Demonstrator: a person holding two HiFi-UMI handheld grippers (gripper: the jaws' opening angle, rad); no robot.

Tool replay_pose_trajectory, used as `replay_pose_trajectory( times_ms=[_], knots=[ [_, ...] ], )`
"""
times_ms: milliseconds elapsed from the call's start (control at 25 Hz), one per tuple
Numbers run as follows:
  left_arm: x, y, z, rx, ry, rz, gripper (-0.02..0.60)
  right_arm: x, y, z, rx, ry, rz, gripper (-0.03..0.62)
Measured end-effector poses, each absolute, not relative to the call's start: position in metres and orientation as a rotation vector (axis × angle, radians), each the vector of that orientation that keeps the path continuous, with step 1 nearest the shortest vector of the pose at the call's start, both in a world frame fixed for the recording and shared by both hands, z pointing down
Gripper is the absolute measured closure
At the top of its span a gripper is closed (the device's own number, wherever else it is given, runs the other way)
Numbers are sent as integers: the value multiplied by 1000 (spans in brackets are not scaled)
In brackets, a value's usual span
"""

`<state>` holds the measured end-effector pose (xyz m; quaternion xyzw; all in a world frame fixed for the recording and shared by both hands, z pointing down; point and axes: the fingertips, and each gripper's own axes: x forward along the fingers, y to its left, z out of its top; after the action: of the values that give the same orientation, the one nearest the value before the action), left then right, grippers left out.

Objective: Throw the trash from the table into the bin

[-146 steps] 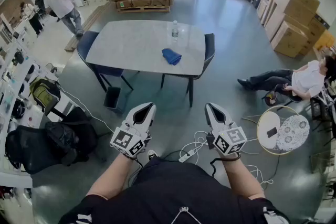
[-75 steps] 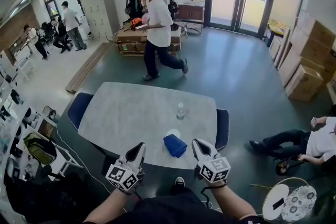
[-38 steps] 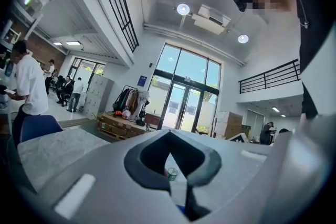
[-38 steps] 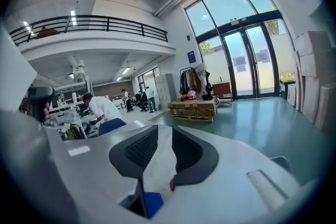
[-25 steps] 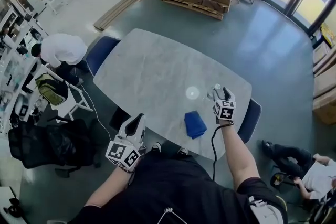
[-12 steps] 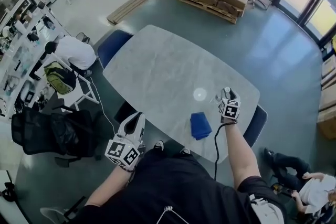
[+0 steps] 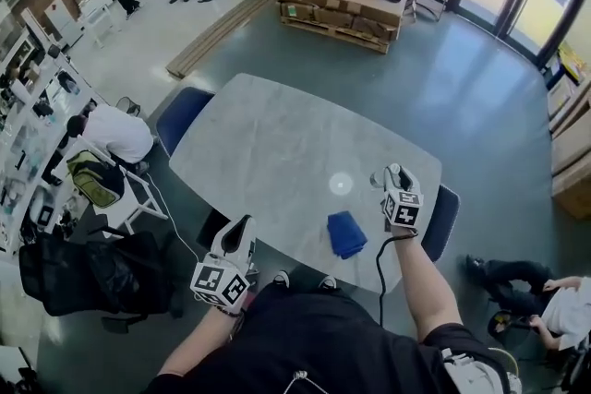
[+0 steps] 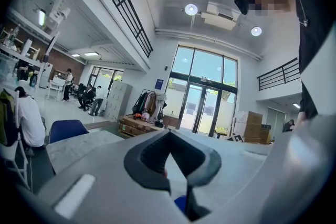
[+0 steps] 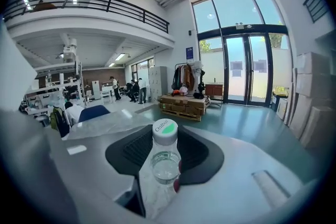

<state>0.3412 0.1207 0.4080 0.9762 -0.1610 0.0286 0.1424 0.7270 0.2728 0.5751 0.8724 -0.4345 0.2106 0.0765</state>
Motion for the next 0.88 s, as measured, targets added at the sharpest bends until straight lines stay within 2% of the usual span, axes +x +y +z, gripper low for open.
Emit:
replay_pose_trajectory(
  times_ms=[560, 880],
  knots=[
    [410, 129, 409, 2818, -75, 99, 580, 647, 345, 438, 2862, -1270, 501, 421],
    [453, 170, 401, 2839, 245, 80, 580, 594, 374, 399, 2947, -1268, 450, 421]
  ],
)
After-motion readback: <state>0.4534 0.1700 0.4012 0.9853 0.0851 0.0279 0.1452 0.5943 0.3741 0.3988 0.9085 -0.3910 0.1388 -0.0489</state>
